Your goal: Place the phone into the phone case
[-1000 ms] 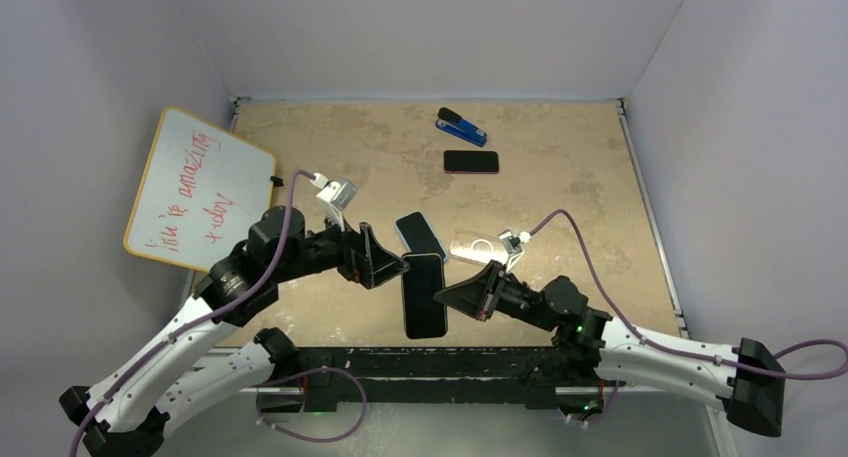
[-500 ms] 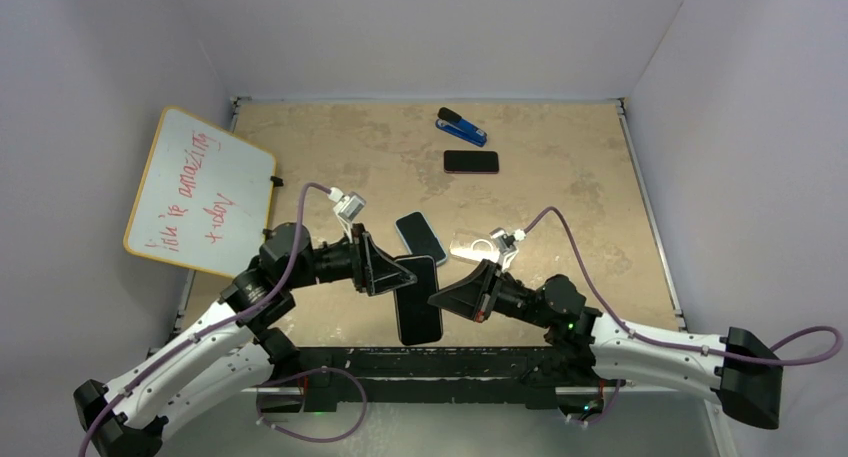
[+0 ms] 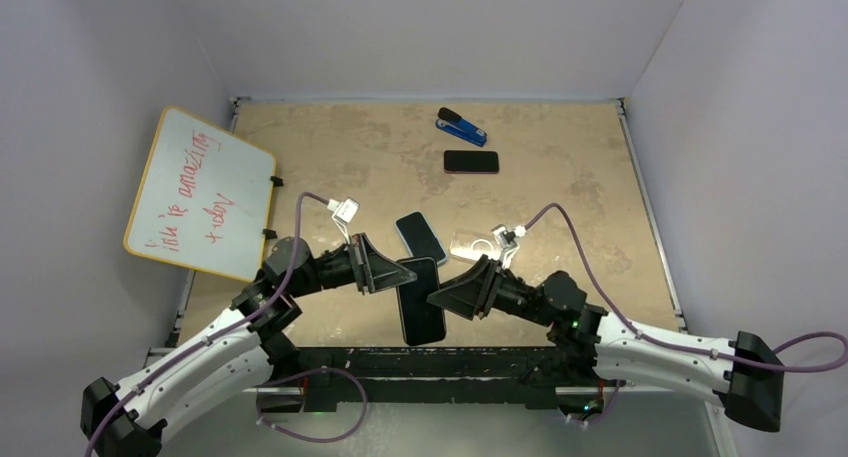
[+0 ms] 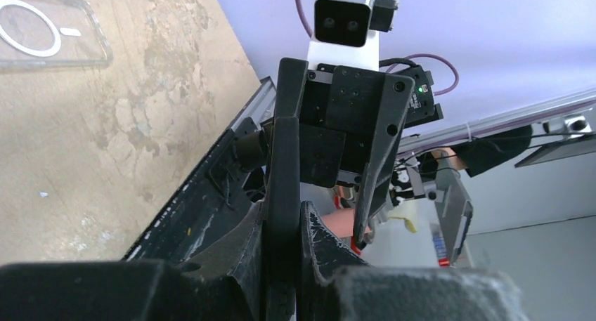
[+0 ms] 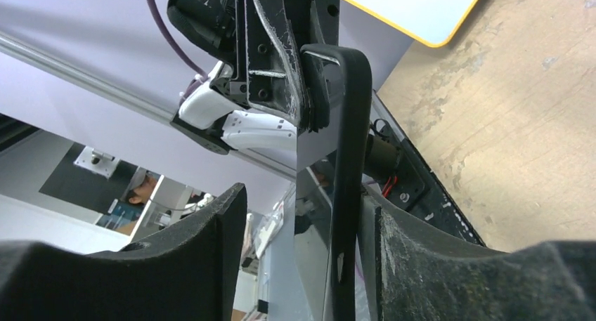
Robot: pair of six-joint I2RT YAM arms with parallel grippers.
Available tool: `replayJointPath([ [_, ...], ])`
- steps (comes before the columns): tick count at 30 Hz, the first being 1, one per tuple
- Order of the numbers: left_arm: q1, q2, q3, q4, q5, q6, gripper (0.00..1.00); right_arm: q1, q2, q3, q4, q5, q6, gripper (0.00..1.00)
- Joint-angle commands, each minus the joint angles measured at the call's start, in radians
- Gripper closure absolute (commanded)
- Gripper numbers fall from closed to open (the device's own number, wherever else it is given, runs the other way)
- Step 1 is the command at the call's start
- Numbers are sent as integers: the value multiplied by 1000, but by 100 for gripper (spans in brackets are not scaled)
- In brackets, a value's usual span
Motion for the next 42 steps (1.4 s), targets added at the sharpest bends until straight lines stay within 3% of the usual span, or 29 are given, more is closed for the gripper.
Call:
replayJointPath([
  [1, 6, 25, 4, 178, 11, -125, 100, 2, 38, 91, -76, -1, -21, 41],
  [4, 7, 43, 9, 182, 31, -130, 100, 2, 89, 111, -63, -11, -13, 46],
  [7, 6, 43, 27, 136, 37, -103, 100, 2, 116, 124, -54, -1, 8, 80],
  [8, 6, 43, 38, 102, 38, -83, 97, 2, 118, 121, -54, 15, 23, 94],
  [9, 6, 40, 51, 54, 30, -57, 89, 2, 114, 119, -66, 39, 53, 100],
  [13, 6, 21, 71, -20, 43, -30, 47, 0, 49, 147, -202, 192, 79, 100],
  [15, 7, 13, 77, -38, 62, -16, 35, 1, 10, 136, -214, 272, 117, 100],
  [17, 6, 11, 70, -43, 76, -11, 31, 1, -34, 112, -209, 351, 165, 100],
  [25, 5, -10, -75, 204, 83, -123, 28, 1, -88, 50, -138, 462, 259, 100],
  [38, 5, 134, -126, 294, 126, -113, 27, 1, -9, -35, 45, 476, 382, 100],
  [42, 4, 171, -141, 328, 118, -125, 33, 1, 1, -36, 23, 482, 397, 100],
])
